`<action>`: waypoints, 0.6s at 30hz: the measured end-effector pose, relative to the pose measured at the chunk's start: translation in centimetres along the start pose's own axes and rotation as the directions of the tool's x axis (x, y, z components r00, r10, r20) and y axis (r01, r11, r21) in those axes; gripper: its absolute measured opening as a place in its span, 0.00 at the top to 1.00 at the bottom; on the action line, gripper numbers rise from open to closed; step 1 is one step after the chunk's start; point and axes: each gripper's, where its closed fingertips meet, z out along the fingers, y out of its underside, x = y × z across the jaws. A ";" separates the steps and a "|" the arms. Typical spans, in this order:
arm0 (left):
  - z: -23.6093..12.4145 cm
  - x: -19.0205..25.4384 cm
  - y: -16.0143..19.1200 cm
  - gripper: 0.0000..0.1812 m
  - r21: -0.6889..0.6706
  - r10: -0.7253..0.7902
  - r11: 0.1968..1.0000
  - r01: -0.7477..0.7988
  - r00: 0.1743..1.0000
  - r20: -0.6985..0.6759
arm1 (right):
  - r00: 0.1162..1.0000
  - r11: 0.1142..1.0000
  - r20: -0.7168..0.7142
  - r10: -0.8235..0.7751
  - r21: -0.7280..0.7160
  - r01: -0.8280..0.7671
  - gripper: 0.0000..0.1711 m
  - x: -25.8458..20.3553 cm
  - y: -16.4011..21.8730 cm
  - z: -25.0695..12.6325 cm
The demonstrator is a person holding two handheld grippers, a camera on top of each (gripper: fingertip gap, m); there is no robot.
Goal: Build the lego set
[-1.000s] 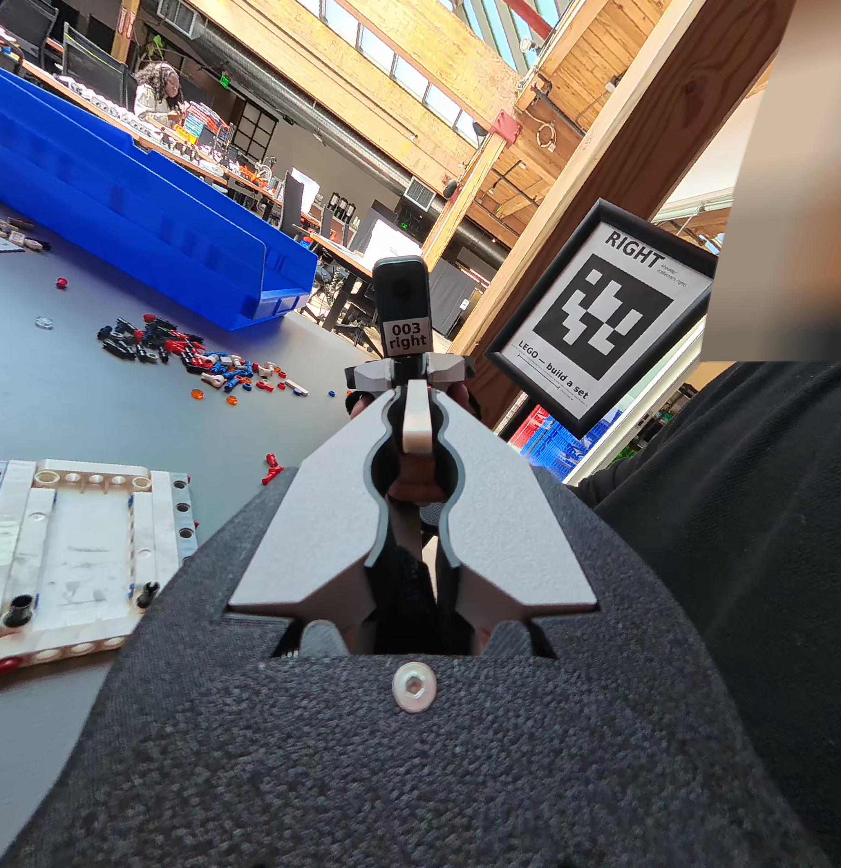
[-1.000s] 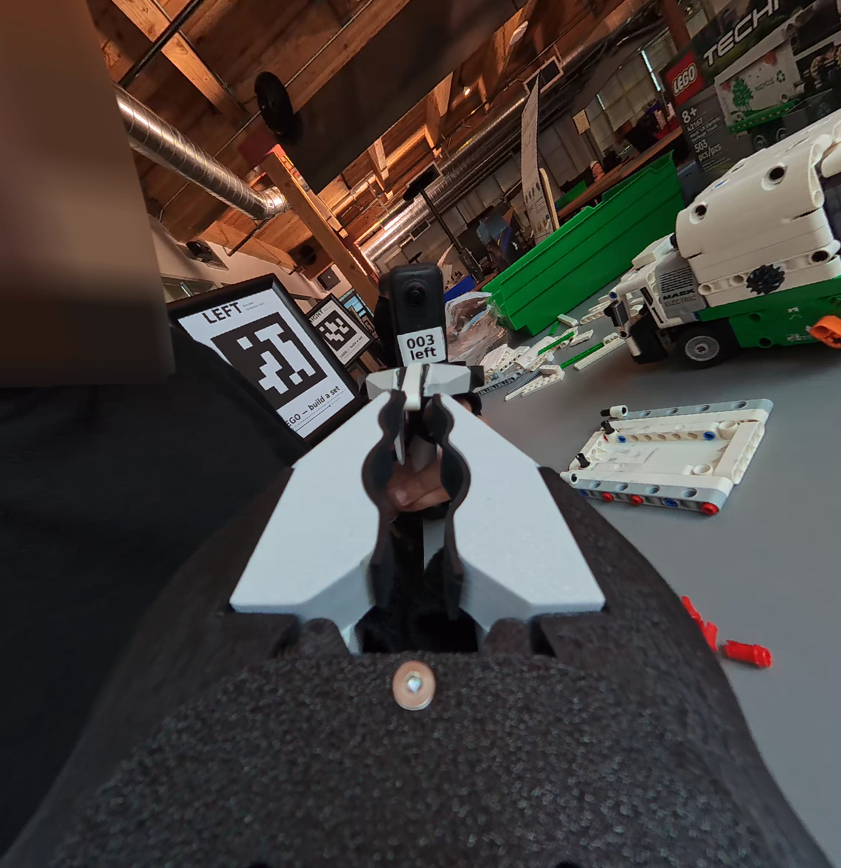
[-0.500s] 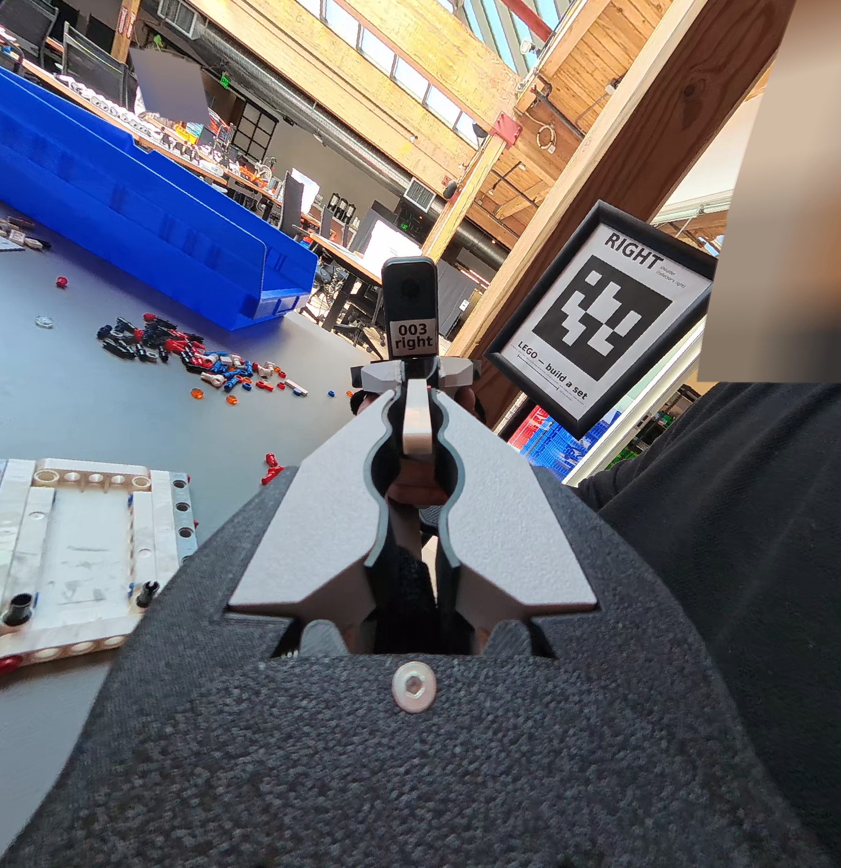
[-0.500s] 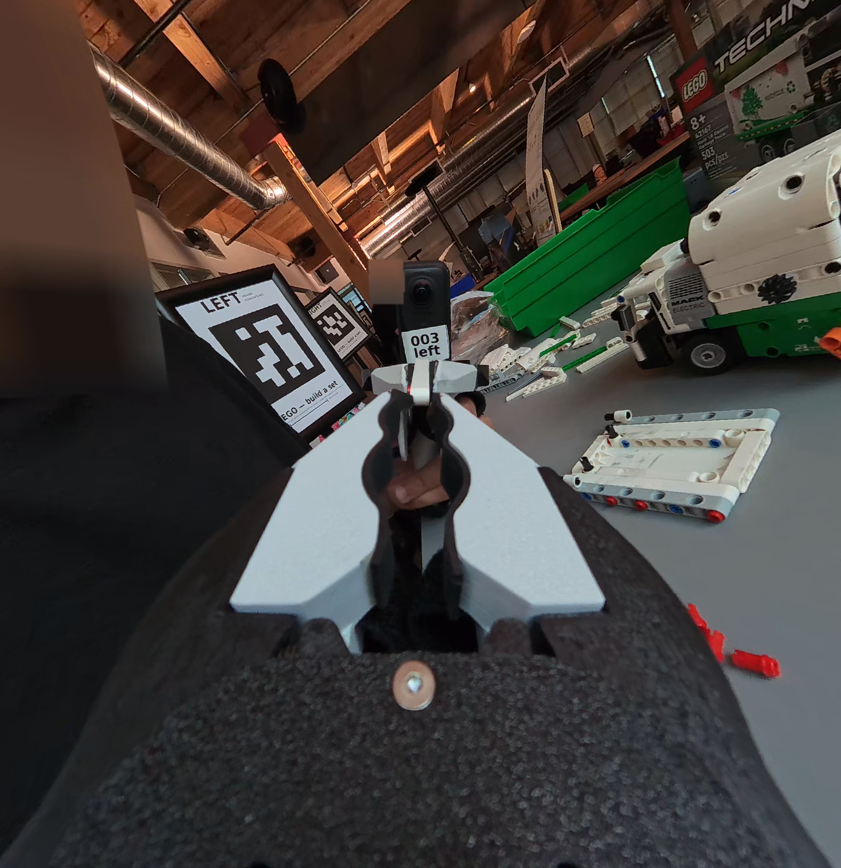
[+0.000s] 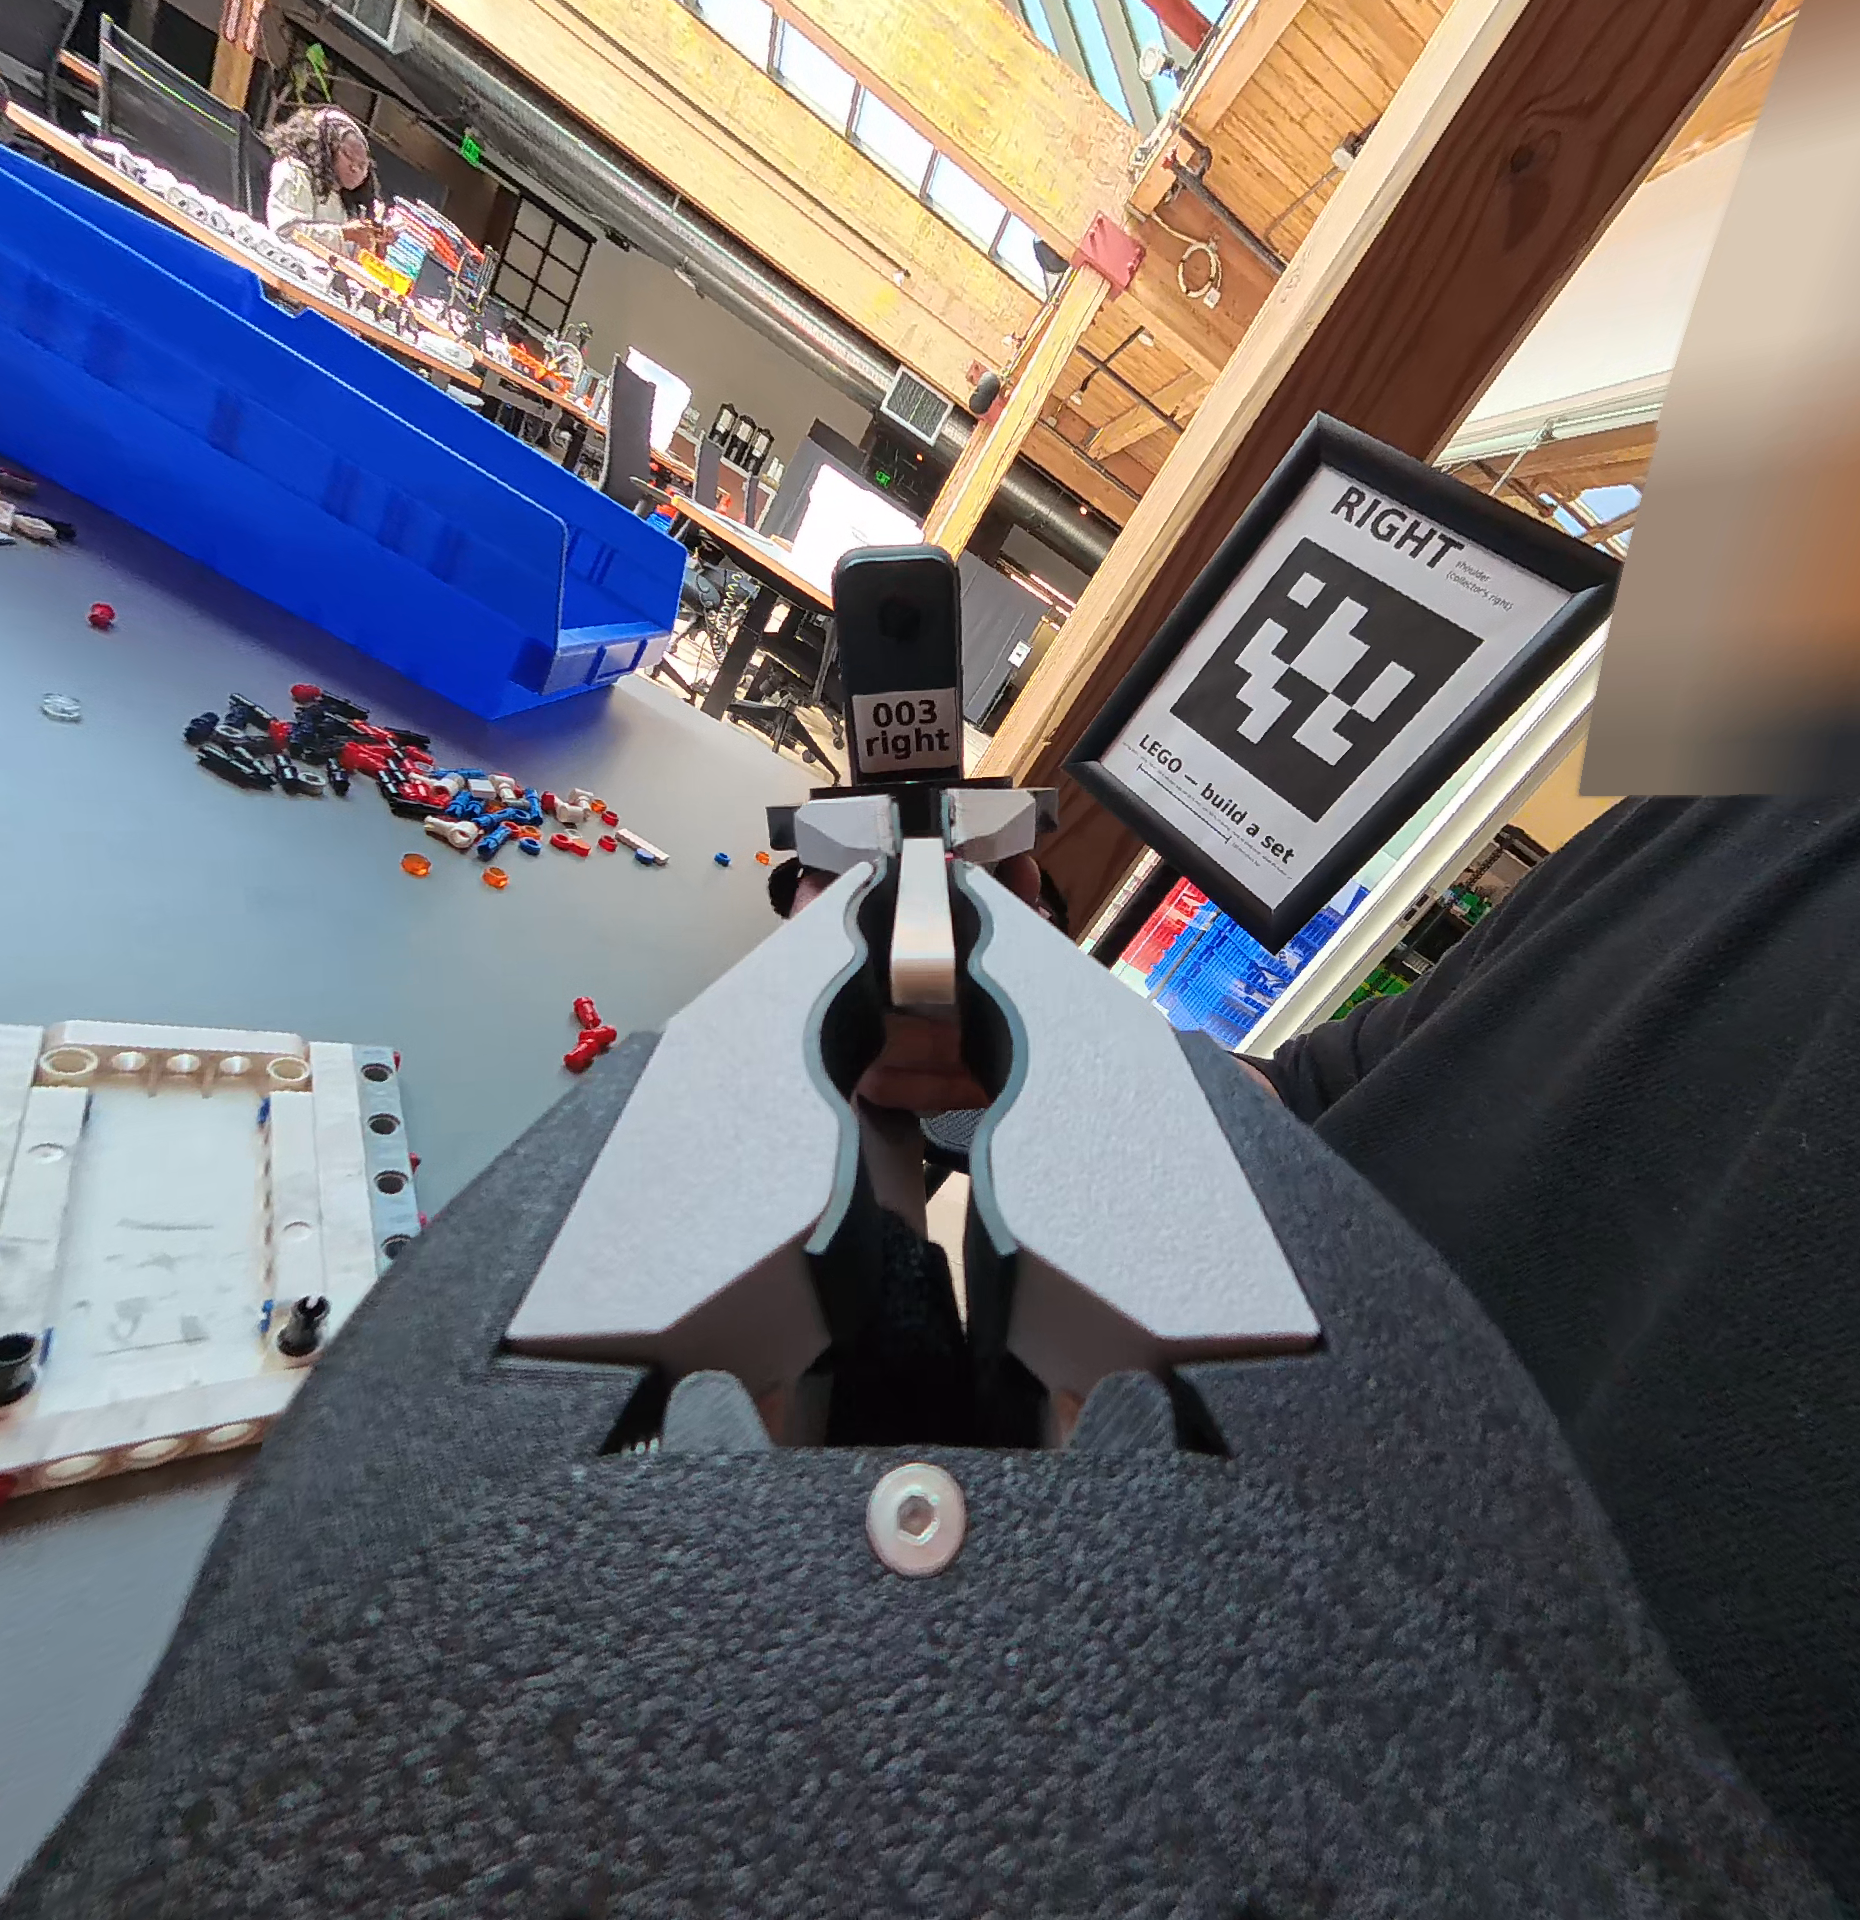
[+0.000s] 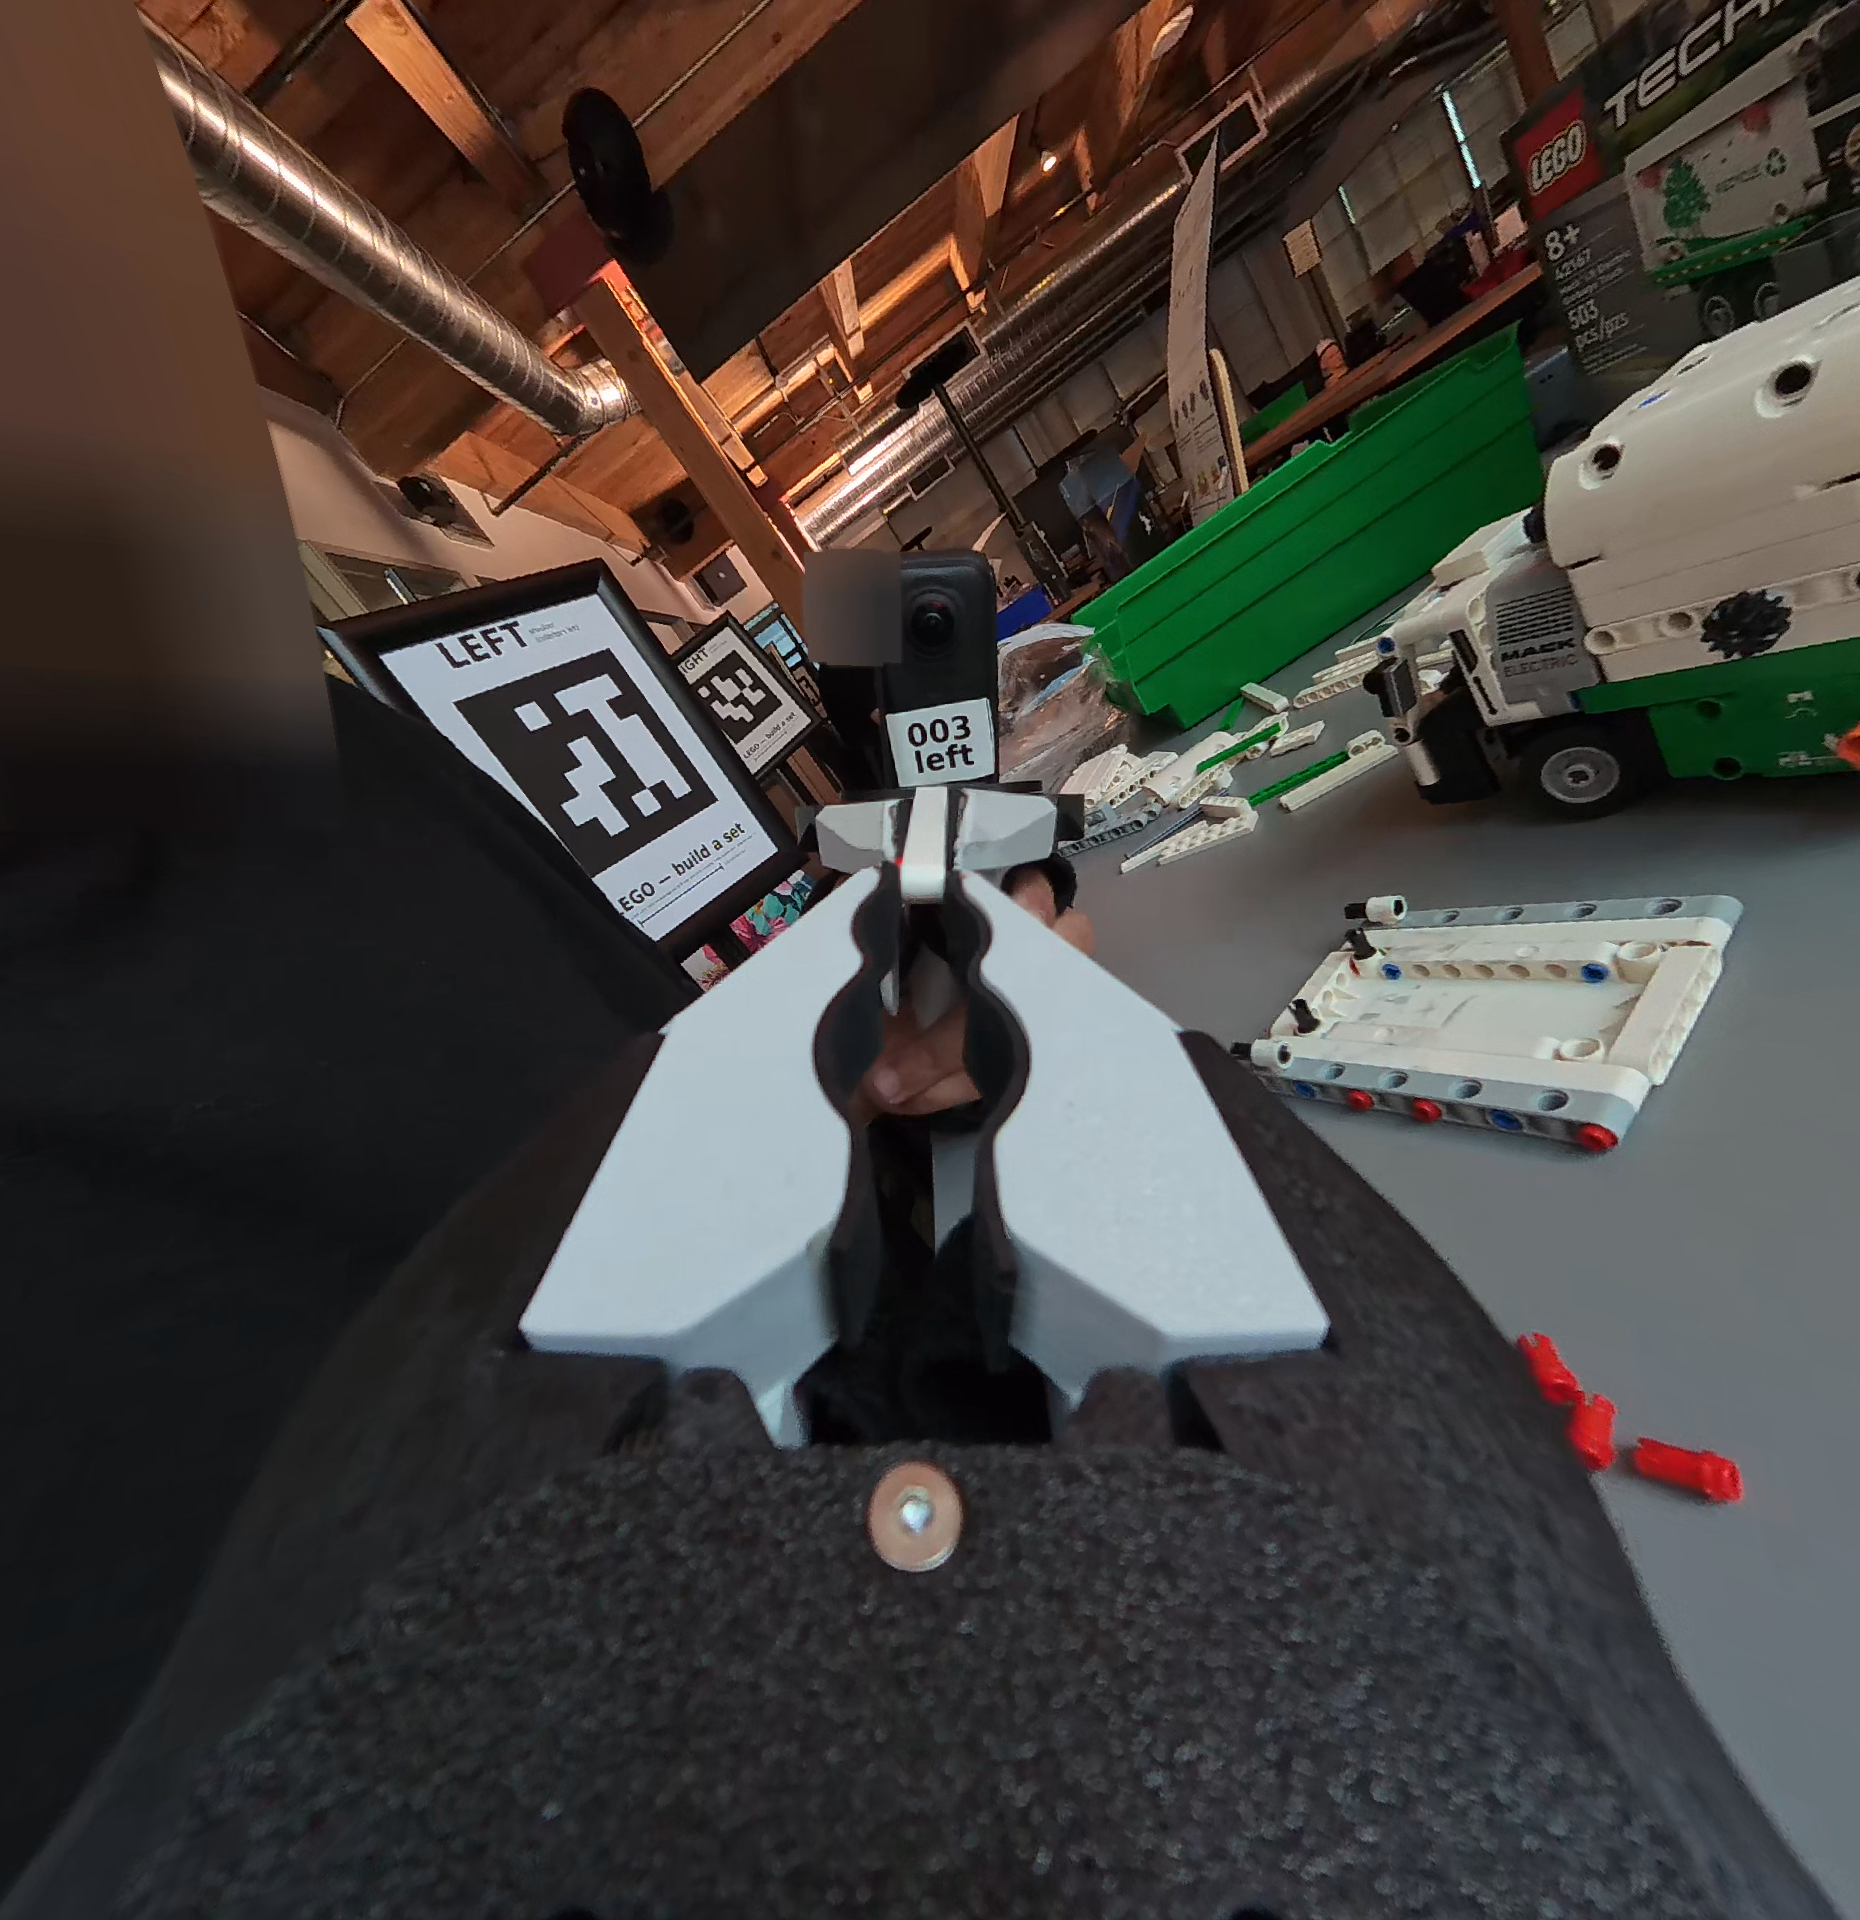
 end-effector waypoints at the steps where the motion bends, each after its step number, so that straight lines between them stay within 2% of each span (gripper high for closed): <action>1: 0.0 0.1 0.0 0.97 -0.002 -0.001 1.000 0.001 1.000 -0.003 | 1.000 1.000 0.006 0.001 0.000 -0.001 0.96 -0.1 0.0 0.0; 18: -0.2 -0.2 -0.2 0.97 0.016 -0.039 0.999 0.040 0.999 -0.015 | 0.999 0.999 -0.029 -0.031 -0.010 0.031 0.96 0.1 0.1 -0.2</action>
